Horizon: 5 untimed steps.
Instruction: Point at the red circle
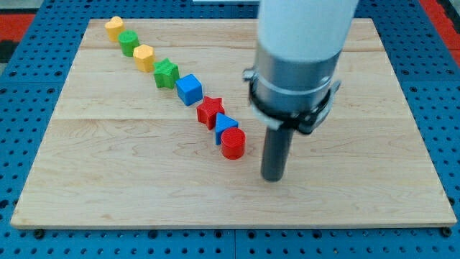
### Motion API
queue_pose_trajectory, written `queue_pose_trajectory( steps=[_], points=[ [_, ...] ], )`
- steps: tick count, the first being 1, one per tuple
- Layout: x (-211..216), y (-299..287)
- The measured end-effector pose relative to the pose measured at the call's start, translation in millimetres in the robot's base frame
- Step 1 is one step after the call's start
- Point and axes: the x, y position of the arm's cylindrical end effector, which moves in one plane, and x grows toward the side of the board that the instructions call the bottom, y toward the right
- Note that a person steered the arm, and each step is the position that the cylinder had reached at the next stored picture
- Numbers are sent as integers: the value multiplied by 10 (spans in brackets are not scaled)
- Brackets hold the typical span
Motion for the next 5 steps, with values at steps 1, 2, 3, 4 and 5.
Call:
queue_pose_trajectory(
  steps=[1, 2, 3, 4, 5],
  points=[
    [60, -534],
    [-99, -785],
    [-215, -788],
    [-278, -817],
    [-371, -869]
  ],
)
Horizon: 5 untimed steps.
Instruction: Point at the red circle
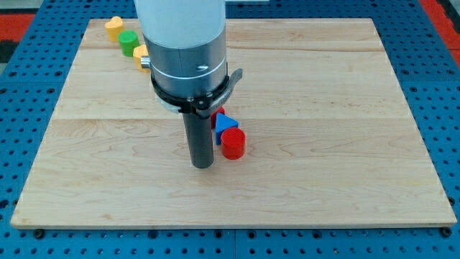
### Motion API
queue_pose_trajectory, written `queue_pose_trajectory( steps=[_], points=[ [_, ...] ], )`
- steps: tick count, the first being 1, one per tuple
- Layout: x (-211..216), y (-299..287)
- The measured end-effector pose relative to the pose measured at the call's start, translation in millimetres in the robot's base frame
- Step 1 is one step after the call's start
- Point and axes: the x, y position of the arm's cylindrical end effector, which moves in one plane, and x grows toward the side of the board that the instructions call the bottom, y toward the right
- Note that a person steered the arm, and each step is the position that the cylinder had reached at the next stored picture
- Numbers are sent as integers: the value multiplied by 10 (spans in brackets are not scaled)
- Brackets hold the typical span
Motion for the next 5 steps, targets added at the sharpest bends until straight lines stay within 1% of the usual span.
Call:
queue_pose_trajectory(
  steps=[1, 5],
  points=[
    [-65, 0],
    [-109, 74]
  ],
)
